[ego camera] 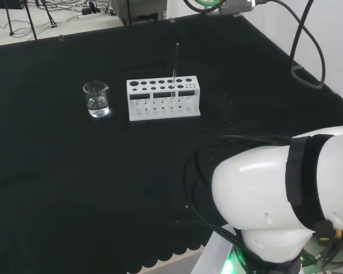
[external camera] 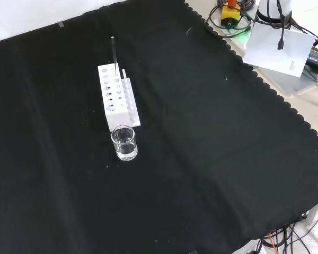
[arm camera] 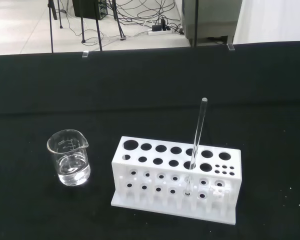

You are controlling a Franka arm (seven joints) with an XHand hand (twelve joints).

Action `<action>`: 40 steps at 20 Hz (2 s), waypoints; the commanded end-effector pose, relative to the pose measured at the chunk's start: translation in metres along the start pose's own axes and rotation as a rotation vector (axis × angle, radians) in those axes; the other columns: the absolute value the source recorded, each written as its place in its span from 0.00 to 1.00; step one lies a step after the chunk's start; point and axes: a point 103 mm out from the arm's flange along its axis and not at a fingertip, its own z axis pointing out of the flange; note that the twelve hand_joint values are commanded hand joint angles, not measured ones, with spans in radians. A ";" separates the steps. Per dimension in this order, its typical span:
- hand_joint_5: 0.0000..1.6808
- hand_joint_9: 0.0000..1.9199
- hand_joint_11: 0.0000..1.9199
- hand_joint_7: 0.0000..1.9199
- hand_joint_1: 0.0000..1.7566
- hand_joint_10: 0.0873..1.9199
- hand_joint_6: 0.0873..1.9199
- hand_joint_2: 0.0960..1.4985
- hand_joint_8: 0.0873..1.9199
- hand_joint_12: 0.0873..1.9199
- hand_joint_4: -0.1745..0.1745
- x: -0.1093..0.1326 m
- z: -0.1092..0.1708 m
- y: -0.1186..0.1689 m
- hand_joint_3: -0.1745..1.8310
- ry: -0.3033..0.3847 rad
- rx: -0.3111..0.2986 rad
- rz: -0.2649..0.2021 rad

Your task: Take the glass rod from the white test tube rack.

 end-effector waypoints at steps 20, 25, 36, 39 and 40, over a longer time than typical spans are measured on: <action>0.00 0.00 0.00 0.00 0.34 0.34 0.00 0.74 0.14 0.56 0.10 -0.011 0.000 0.046 0.07 0.018 0.015 -0.018; 0.00 0.00 0.00 0.00 0.34 0.35 0.00 0.74 0.16 0.57 0.10 -0.020 0.005 0.080 0.07 0.035 0.020 0.005; 0.00 0.00 0.00 0.00 0.33 0.38 0.00 0.75 0.21 0.60 0.10 -0.029 0.038 0.141 0.06 0.027 0.060 -0.025; 0.01 0.00 0.00 0.00 0.33 0.39 0.00 0.75 0.22 0.60 0.10 -0.032 0.045 0.154 0.06 0.031 0.069 -0.018; 0.01 0.00 0.00 0.00 0.33 0.39 0.00 0.75 0.22 0.60 0.10 -0.034 0.046 0.158 0.06 0.032 0.066 -0.014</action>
